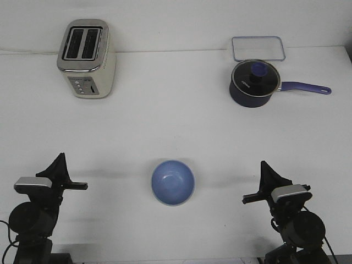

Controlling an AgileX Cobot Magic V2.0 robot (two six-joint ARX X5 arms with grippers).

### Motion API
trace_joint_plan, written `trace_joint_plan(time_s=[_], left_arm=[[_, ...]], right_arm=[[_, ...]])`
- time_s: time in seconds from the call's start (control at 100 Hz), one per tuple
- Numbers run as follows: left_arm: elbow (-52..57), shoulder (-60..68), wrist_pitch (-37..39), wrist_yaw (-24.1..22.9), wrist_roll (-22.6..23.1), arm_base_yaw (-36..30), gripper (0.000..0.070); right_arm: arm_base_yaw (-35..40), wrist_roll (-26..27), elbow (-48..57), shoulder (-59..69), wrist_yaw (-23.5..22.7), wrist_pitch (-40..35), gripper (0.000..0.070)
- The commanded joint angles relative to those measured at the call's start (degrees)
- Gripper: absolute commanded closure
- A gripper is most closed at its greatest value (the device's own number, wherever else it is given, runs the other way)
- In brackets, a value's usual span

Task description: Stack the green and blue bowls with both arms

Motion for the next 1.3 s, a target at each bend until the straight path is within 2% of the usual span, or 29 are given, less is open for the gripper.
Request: trace_joint_plan(time_s=[0.0, 0.23, 0.35, 0.45, 0.74, 0.89, 1.29], left_arm=[[0.66, 0.13, 0.74, -0.20, -0.57, 0.07, 0.0685], [0.61, 0.04, 0.68, -0.24, 0.48, 0.11, 0.0685], [-0.26, -3.04, -2.84, -0.24, 0.74, 0.24, 0.0686], [-4.44, -8.31, -3.41, -0.24, 2.32, 0.24, 0.0685], [-16.44, -22.95, -3.93, -0.20, 0.48, 0.28, 0.0685], [-19.52, -22.77, -2.67, -0.13, 0.28, 0.20, 0.0685], [-19.41, -22.62, -3.91, -0.09, 0.15, -0.15, 0.0685]], right_arm=[[0.15, -0.61, 0.13, -0.02, 0.04, 0.63, 0.0700], [0.15, -0.61, 0.13, -0.02, 0.04, 0.61, 0.0700], [0.15, -0.61, 0.13, -0.02, 0.04, 0.63, 0.0700], [0.15, -0.61, 0.13, -0.02, 0.04, 0.63, 0.0700], [0.15, -0.61, 0.13, -0.02, 0.04, 0.61, 0.0700], [0.15, -0.59, 0.13, -0.02, 0.04, 0.74, 0.0700], [0.15, -0.61, 0.13, 0.00, 0.04, 1.05, 0.0700]])
